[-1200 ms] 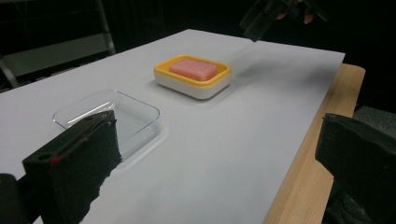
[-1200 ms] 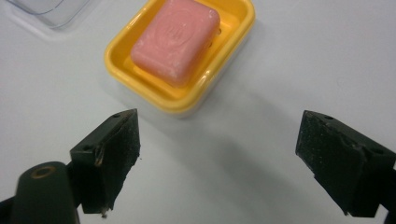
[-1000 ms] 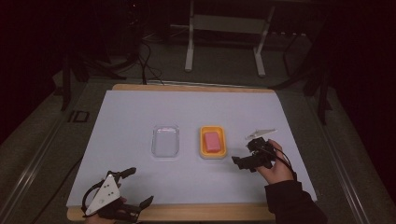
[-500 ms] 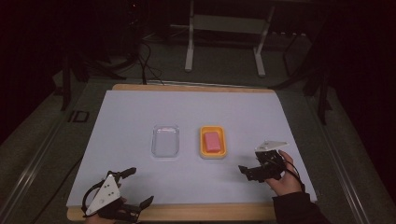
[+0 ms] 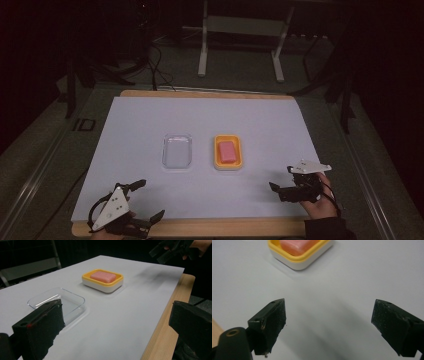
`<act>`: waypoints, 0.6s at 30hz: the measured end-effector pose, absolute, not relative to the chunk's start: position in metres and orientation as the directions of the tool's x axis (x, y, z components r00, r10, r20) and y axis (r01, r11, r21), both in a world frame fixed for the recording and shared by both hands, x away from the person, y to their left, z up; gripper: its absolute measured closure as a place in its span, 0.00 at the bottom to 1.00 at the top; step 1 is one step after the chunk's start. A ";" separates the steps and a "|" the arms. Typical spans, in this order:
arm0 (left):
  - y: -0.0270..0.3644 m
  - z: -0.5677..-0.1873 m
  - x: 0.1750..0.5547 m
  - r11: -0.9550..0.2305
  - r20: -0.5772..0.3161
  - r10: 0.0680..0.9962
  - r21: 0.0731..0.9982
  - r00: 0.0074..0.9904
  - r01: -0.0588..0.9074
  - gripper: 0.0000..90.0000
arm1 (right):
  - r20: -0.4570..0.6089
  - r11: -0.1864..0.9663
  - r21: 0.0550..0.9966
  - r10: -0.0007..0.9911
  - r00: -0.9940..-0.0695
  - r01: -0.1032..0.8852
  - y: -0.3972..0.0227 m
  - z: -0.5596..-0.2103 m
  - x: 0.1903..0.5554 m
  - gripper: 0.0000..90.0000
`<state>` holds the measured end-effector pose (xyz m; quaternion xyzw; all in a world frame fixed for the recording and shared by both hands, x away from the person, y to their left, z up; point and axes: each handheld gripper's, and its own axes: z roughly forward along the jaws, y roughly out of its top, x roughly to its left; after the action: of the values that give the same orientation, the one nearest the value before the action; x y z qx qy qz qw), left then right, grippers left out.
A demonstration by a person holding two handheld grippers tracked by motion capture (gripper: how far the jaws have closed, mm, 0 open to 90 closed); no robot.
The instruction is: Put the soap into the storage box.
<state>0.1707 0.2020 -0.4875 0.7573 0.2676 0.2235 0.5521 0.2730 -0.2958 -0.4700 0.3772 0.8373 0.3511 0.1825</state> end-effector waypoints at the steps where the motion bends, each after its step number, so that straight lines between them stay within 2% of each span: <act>1: 0.202 -0.487 0.171 -0.246 0.042 0.652 0.956 0.757 0.159 0.00 | -0.054 0.469 0.733 0.762 -0.646 0.492 -0.298 -0.471 0.271 0.14; 7: 0.202 -0.487 0.171 -0.244 0.040 0.651 0.957 0.758 0.159 0.00 | -0.088 0.476 0.748 0.762 -0.641 0.463 -0.312 -0.482 0.265 0.15; 18: 0.202 -0.486 0.170 -0.244 0.041 0.646 0.957 0.762 0.155 0.00 | -0.024 0.419 0.768 0.775 -0.632 0.484 -0.320 -0.494 0.266 0.15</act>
<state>0.1701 0.2022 -0.4864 0.7570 0.2648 0.2212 0.5549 0.2662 -0.3201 -0.4937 0.3838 0.8201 0.3787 0.1917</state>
